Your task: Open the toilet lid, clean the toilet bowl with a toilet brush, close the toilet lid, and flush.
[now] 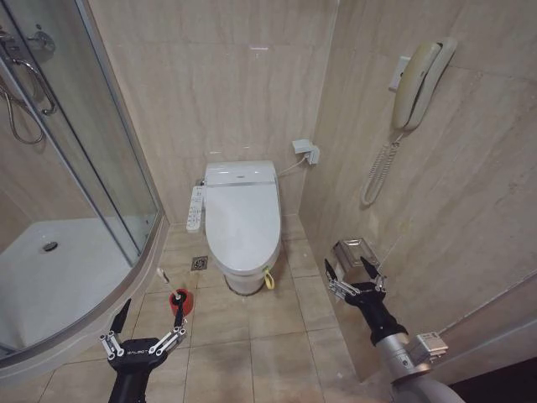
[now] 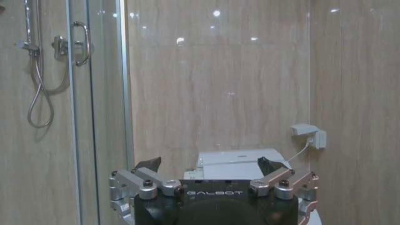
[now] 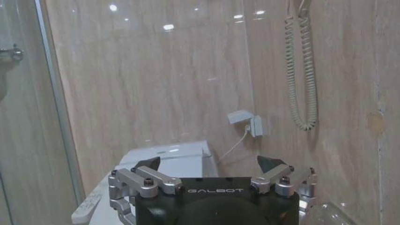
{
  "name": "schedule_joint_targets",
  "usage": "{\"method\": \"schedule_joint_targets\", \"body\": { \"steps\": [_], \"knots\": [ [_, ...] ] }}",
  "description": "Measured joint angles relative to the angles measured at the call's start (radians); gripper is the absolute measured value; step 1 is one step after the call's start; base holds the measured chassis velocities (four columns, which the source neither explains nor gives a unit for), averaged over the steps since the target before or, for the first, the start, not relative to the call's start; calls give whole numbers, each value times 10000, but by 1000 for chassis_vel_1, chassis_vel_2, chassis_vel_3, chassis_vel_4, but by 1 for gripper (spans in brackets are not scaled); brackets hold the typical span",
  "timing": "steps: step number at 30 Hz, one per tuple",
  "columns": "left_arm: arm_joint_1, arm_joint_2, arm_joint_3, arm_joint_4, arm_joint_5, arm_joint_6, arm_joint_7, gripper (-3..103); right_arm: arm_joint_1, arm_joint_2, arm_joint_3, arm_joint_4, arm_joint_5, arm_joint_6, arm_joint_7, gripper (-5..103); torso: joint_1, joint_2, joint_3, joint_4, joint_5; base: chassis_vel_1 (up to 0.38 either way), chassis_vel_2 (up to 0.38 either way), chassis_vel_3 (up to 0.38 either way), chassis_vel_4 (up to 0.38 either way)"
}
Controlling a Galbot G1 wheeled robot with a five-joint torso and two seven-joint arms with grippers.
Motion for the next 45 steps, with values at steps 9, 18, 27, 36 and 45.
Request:
{"method": "schedule_joint_targets", "body": {
  "steps": [9,18,27,36,45],
  "knots": [
    [0,0,0,0,0,0,0,100,0,-12,23,15,46,80,-23,100,0,0,0,0,0,0,0,0,0],
    [0,0,0,0,0,0,0,100,63,-81,109,-53,362,429,-179,100,-2,0,0,0,0,0,0,0,0],
    [0,0,0,0,0,0,0,100,161,-99,114,-202,529,602,-331,100,-4,1,-2,0,0,-16,16,15,-16],
    [-1,0,-1,0,0,0,0,100,258,-169,193,-204,554,658,-249,100,10,-5,4,1,0,-119,130,107,-116],
    [0,0,0,0,0,0,0,100,310,-182,237,-281,590,819,-502,100,-9,2,-3,0,0,-10,14,1,11]
  ]
}}
